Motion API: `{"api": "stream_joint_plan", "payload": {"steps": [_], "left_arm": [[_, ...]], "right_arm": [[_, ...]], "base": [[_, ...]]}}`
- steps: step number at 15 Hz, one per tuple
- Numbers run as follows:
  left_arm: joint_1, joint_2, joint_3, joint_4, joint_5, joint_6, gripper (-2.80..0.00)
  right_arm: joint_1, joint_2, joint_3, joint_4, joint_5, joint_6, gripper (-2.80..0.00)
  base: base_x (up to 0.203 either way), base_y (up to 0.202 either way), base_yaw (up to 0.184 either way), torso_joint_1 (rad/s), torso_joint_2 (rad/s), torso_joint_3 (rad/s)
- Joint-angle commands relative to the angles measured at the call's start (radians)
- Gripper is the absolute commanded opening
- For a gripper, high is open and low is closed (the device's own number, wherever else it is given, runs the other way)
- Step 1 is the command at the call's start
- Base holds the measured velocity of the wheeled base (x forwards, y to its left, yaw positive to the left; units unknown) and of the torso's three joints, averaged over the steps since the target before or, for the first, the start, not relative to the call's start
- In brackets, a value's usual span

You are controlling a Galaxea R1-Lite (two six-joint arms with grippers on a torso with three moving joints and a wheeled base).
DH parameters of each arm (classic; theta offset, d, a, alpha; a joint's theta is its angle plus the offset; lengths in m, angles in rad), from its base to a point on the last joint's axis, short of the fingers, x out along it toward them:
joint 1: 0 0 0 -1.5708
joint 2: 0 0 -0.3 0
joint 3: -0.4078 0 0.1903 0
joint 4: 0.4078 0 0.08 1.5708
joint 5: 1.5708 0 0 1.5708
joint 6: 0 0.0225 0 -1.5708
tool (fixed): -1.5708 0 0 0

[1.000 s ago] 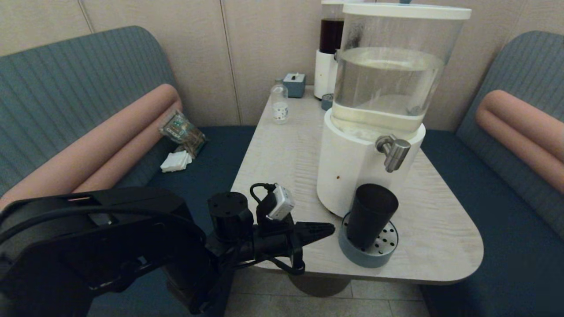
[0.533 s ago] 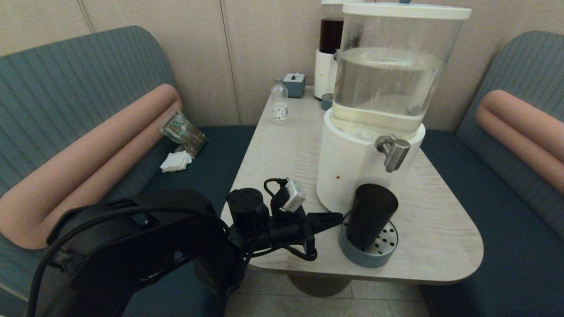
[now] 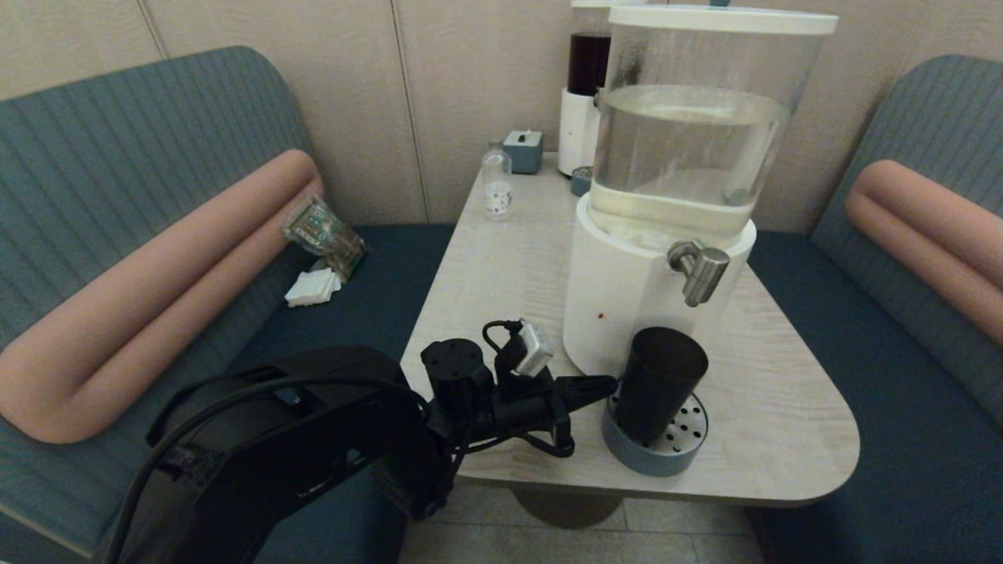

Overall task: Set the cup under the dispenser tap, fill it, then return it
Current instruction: Place it under the water dispenser

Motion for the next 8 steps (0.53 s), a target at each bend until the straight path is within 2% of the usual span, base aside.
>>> {"api": "stream_joint_plan", "payload": {"steps": [1, 4, 8], "left_arm": [[-0.007, 0.008, 0.0, -0.008, -0.003, 0.001, -2.8], [-0.006, -0.006, 0.023, -0.008, 0.012, 0.003, -2.8], [-0.004, -0.08, 0.128, -0.008, 0.012, 0.011, -2.8]], "right_arm": [[0.0, 0.0, 0.014, -0.001, 0.0, 0.0, -2.8], [0.0, 0.0, 0.015, -0.001, 0.0, 0.0, -2.8], [0.0, 0.0, 0.014, -0.001, 0.0, 0.0, -2.8]], "base": [[0.0, 0.0, 0.0, 0.0, 0.0, 0.0], [0.0, 0.0, 0.0, 0.0, 0.0, 0.0], [0.0, 0.0, 0.0, 0.0, 0.0, 0.0]]}}
